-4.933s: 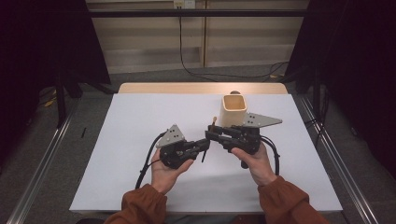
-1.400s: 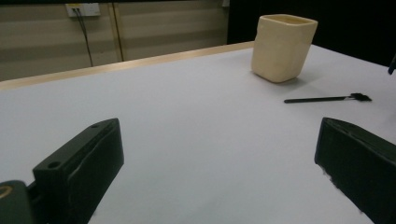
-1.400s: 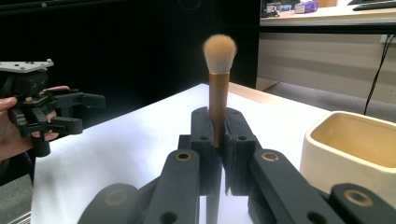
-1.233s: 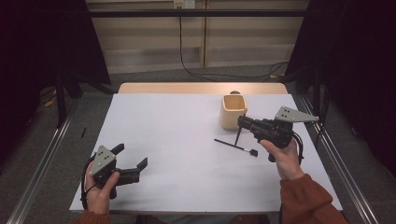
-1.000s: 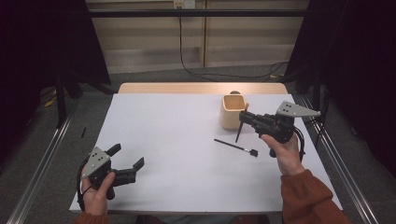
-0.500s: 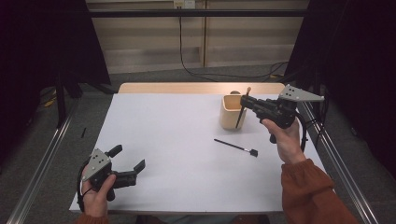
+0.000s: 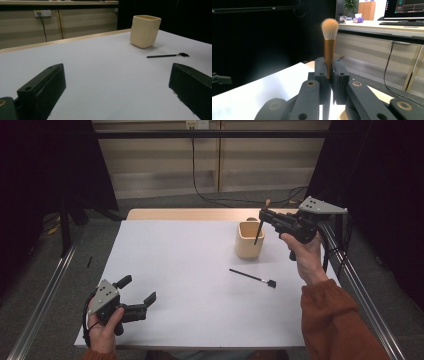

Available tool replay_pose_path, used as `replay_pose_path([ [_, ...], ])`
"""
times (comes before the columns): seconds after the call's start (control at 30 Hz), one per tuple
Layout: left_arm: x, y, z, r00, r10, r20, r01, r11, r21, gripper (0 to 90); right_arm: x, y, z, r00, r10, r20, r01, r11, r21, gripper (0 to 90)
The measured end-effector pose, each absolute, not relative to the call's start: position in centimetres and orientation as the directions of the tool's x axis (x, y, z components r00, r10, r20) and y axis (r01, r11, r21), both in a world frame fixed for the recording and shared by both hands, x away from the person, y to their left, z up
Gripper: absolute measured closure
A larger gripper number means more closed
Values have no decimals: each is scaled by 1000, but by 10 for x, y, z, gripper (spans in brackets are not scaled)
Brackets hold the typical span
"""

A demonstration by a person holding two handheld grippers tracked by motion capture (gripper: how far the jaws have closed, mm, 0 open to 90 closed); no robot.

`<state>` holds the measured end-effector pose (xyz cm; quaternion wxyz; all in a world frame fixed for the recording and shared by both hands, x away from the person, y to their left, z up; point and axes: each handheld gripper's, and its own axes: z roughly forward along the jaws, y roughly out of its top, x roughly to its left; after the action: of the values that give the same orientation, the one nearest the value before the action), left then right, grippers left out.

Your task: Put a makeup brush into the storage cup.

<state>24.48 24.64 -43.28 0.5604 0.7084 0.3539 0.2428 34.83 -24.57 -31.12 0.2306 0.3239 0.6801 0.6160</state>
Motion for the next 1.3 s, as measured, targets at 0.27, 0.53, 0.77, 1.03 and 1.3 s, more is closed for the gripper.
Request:
replay_pose_path([
  [0.27, 245, 247, -433, 631, 774, -51, 233, -127, 964, 12, 371, -248, -299, -658, 749, 83, 150, 22, 988, 839],
  [0.53, 246, 246, -433, 627, 777, -53, 236, -125, 964, 11, 400, -247, -300, -618, 780, 99, 167, 7, 986, 839],
  [0.77, 246, 247, -432, 630, 775, -43, 233, -137, 963, 11, 417, -241, -306, -603, 791, 103, 194, 21, 981, 839],
  [1.03, 245, 248, -432, 633, 773, -43, 228, -132, 965, 13, 422, -242, -318, -593, 798, 106, 220, 34, 975, 839],
  [1.3, 246, 247, -432, 632, 774, -43, 233, -137, 963, 12, 424, -238, -327, -593, 799, 96, 237, 59, 970, 839],
])
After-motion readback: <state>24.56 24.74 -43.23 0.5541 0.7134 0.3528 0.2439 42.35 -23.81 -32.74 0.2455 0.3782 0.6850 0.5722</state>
